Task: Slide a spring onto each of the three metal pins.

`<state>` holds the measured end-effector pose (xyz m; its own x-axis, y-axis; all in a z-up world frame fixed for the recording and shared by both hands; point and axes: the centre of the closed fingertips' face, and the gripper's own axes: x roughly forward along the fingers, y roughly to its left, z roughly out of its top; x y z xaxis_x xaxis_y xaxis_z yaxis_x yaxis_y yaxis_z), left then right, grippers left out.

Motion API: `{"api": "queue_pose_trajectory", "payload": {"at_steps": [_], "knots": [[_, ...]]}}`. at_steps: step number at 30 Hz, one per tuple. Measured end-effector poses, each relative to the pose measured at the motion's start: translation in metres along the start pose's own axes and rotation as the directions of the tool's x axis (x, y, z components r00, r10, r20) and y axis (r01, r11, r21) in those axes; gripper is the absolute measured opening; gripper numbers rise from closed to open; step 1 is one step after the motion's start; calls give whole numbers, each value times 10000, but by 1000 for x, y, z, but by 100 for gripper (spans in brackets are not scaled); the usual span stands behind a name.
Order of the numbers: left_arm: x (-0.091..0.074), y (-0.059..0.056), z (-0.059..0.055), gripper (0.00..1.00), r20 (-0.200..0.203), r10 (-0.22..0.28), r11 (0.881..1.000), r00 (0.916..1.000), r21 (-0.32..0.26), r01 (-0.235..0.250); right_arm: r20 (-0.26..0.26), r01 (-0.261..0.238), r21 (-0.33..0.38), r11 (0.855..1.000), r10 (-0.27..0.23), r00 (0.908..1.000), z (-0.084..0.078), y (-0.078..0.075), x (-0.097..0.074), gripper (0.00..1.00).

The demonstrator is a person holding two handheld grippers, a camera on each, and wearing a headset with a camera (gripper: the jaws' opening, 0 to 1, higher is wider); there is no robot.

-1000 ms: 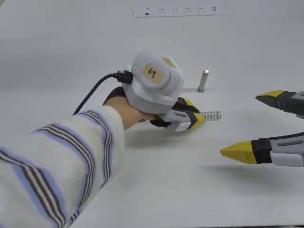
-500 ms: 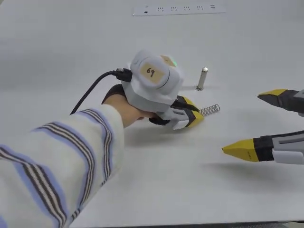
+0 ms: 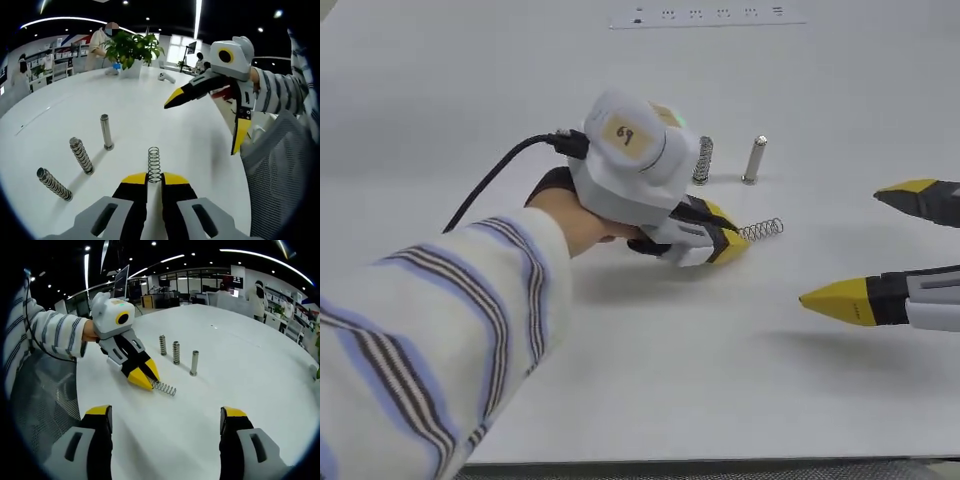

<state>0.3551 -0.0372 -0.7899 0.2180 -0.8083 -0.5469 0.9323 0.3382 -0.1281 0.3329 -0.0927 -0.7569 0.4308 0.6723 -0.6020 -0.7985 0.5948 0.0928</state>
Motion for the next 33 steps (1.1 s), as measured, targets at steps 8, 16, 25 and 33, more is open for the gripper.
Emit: {"api": "queue_pose_trajectory", "payload": {"at_steps": [8,16,25,33], "knots": [[-15,-3,1,2,128,160,9997,9998,156,-161,158,-260,-50,9996,261,9995,4,3,0,84],[-33,-5,11,2,393,-88,9993,9992,366,74,301,-468,-446,9979,482,9984,11,4,1,80],[-42,-18,9,2,237,-797,9951,9965,612,781,526,-1436,-921,9853,1488,9875,20,18,5,67],[-47,-30,8,2,228,-1334,9884,9908,769,1313,769,-2111,-1103,9712,2201,9724,27,30,7,57]]}}
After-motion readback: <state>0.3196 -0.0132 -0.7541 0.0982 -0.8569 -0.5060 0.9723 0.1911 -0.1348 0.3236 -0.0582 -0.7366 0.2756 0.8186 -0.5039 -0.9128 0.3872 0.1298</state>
